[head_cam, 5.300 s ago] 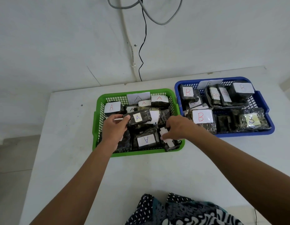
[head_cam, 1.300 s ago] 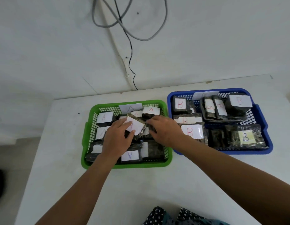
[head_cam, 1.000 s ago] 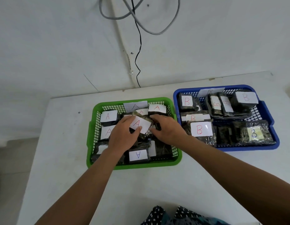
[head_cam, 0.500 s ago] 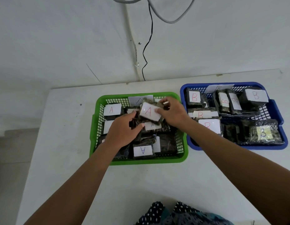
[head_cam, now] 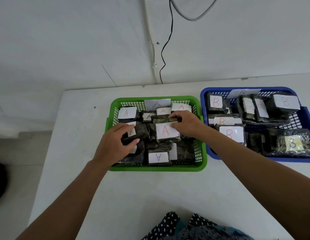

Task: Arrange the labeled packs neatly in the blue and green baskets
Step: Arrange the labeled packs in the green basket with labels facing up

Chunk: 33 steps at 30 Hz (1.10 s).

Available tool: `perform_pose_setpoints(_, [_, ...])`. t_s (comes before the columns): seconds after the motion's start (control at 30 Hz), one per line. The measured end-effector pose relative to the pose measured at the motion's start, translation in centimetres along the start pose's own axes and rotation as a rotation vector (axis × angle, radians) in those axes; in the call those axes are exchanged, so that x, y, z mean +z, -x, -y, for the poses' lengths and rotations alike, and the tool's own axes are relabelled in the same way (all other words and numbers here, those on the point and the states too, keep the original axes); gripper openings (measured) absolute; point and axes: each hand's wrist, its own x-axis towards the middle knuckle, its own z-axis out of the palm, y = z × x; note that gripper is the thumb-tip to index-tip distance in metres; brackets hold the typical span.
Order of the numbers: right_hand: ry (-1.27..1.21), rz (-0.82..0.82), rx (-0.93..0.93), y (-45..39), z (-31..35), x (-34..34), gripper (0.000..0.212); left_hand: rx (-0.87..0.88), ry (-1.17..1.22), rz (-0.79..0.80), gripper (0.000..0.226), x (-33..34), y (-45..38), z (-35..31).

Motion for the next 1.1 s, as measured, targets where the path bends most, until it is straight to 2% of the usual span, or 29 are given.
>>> perform_pose_setpoints(0.1, [0.104, 0.069, 0.018, 0.4, -0.2, -0.3, 0.027, 0.004, 0.031, -0.027, 0.05, -0.2, -0.2, 0.1])
perform_pose_setpoints(0.23, [0.349, 0.007, -0.009, 1.2, 0.4, -0.6, 0.035, 0.061, 0.03, 0.11, 0.049, -0.2, -0.1, 0.3])
perform_pose_setpoints(0.37, [0.571, -0.041, -0.028, 1.4, 0.7, -0.5, 0.039, 0.03, 0.034, 0.127, 0.046, -0.1, -0.8, 0.0])
perform_pose_setpoints(0.43, [0.543, -0.129, -0.051, 1.3, 0.5, -0.6, 0.034, 0.007, 0.022, 0.124, 0.045, 0.0, -2.2, -0.6])
perform_pose_setpoints(0.5, [0.486, -0.288, -0.1, 1.1, 0.1, -0.9, 0.03, -0.005, 0.025, 0.121, 0.043, 0.4, -4.3, -1.5])
perform_pose_setpoints(0.57, [0.455, -0.377, -0.151, 0.6, -0.2, -1.5, 0.033, -0.025, 0.049, 0.149, 0.038, 1.3, -6.8, -2.4])
perform_pose_setpoints(0.6, [0.457, -0.352, -0.168, 0.2, -0.4, -1.9, 0.039, -0.045, 0.063, 0.179, 0.036, 1.9, -8.0, -2.8])
perform_pose_setpoints(0.7, [0.537, -0.108, -0.142, -1.1, -0.6, -3.4, 0.059, -0.135, 0.08, 0.284, 0.038, 3.9, -10.8, -3.4])
perform_pose_setpoints(0.77, [0.587, -0.017, -0.109, -2.1, -0.6, -4.0, 0.064, -0.176, 0.079, 0.362, 0.04, 5.0, -11.8, -3.3])
perform_pose_setpoints(0.97, [0.614, 0.023, -0.1, -3.9, -0.7, -4.5, 0.066, -0.212, 0.156, 0.496, 0.03, 5.8, -12.6, -2.1])
perform_pose_setpoints(1.1, [0.539, 0.012, -0.121, -4.1, -0.9, -4.6, 0.064, -0.221, 0.238, 0.457, 0.023, 4.6, -12.7, -1.4])
